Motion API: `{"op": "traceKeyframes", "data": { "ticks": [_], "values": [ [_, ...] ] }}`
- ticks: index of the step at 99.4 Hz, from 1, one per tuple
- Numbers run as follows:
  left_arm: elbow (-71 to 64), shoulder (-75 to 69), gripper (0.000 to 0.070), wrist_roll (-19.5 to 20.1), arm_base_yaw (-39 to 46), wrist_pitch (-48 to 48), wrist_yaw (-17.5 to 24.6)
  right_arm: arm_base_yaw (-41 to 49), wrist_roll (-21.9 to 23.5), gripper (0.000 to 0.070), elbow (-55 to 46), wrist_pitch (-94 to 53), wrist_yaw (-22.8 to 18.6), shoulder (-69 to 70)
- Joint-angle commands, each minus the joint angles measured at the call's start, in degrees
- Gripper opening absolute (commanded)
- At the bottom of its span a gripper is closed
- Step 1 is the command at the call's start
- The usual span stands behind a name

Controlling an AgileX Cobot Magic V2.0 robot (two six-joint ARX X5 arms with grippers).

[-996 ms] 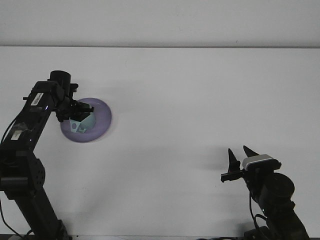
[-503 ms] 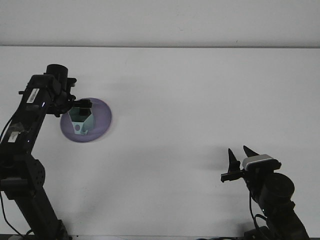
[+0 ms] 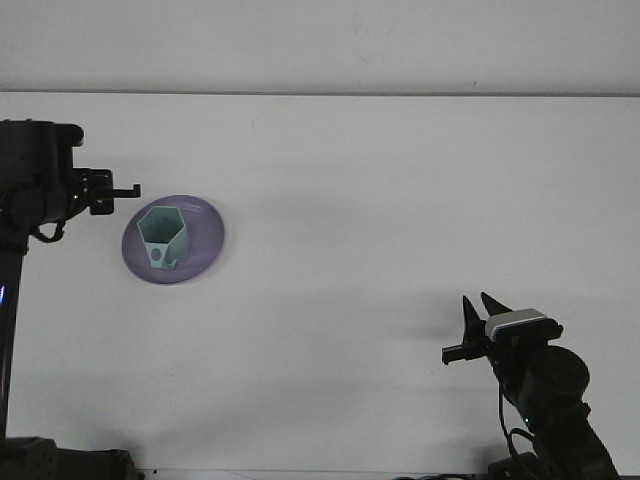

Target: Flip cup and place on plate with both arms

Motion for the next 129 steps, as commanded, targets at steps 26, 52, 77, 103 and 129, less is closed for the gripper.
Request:
{"op": "traceKeyframes", "data": {
  "ticks": [26, 52, 77, 103, 129],
  "values": [
    [-26.80, -23.39, 0.0013, -0.70, -0.59, 20.15, 0.39, 0.04, 2.08, 0.0000, 0.22, 2.43, 4.37, -0.09],
    [-68.83, -52.22, 0.0012, -3.45, -2.47, 51.25, 0.37, 0.04, 0.52, 0.0001, -4.28, 13.66, 6.25, -2.51],
    [-83.84, -66.58, 0.0012, -6.67, -2.47, 60.52, 0.07, 0.02, -4.59, 0.0001, -5.62, 18.95, 10.27, -2.75],
    [-83.95, -66.99, 0.0015, -12.48, -2.47, 60.22, 0.09, 0.04, -4.57, 0.0001, -5.60, 19.12, 12.26, -2.89],
    [-83.95, -67.01, 0.0015, -12.48, -2.47, 60.24, 0.09, 0.04, -4.57, 0.0001, -5.60, 19.15, 12.26, -2.89]
  ]
}}
